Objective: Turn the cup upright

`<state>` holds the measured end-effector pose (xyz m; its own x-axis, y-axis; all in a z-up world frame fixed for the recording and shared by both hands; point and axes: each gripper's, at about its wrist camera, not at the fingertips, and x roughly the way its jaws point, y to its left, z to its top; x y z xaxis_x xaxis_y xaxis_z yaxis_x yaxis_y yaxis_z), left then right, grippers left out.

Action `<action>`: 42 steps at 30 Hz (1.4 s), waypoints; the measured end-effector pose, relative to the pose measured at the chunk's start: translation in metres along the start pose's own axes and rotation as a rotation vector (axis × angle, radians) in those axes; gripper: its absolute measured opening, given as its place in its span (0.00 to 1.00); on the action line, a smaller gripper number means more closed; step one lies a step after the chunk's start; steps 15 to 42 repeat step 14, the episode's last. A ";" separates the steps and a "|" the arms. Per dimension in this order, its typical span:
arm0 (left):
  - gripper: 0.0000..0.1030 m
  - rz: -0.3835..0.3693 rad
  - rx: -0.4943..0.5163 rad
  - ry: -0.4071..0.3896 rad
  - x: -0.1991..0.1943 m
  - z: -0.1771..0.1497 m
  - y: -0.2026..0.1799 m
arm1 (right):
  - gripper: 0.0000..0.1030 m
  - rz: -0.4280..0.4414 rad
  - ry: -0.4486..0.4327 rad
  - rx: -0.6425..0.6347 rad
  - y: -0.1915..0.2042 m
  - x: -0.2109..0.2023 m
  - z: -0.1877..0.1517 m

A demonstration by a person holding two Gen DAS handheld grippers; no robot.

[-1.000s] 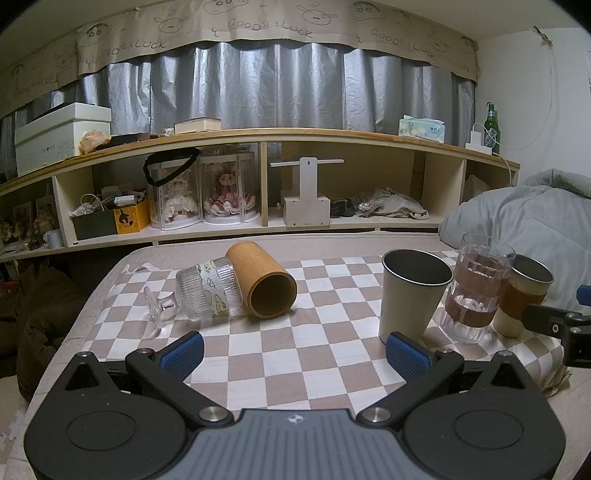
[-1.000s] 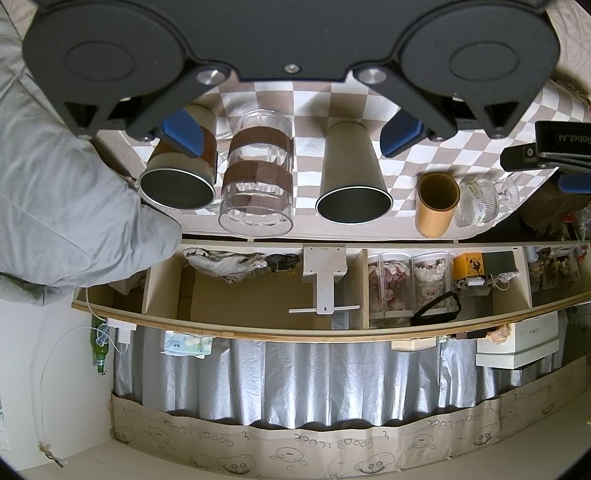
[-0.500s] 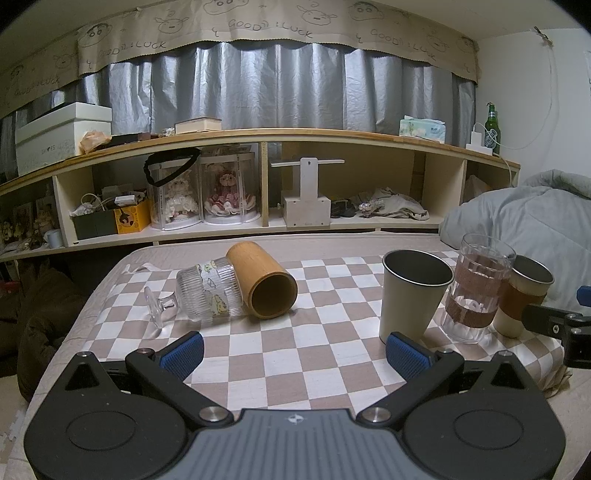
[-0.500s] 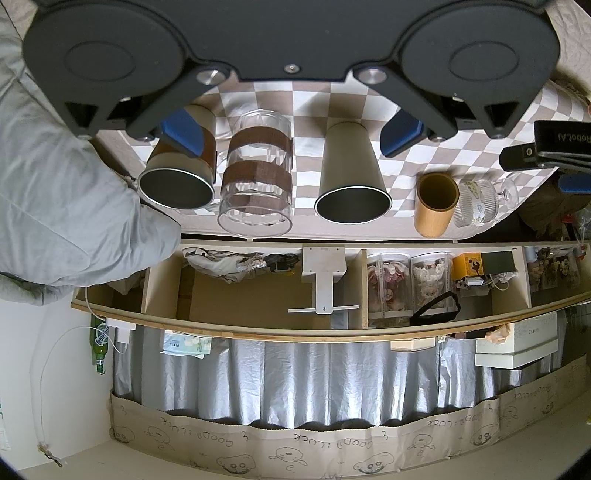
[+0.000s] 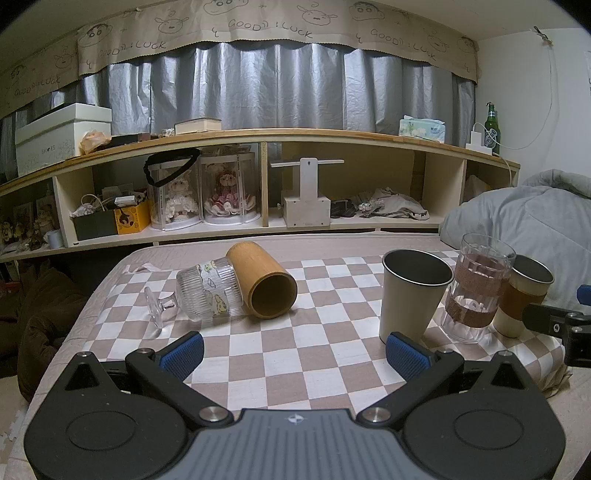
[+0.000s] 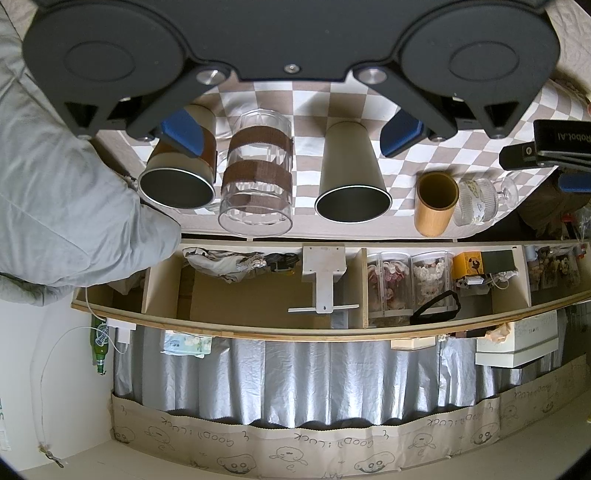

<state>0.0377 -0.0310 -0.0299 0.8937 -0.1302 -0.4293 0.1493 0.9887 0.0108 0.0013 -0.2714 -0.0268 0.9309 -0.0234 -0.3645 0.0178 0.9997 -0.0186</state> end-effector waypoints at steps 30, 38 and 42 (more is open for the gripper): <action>1.00 0.007 -0.005 -0.002 -0.001 0.001 0.001 | 1.00 0.001 0.000 0.000 0.000 0.000 0.000; 1.00 0.007 -0.005 -0.002 -0.001 0.001 0.001 | 1.00 0.001 0.000 0.000 0.000 0.000 0.000; 1.00 0.007 -0.005 -0.002 -0.001 0.001 0.001 | 1.00 0.001 0.000 0.000 0.000 0.000 0.000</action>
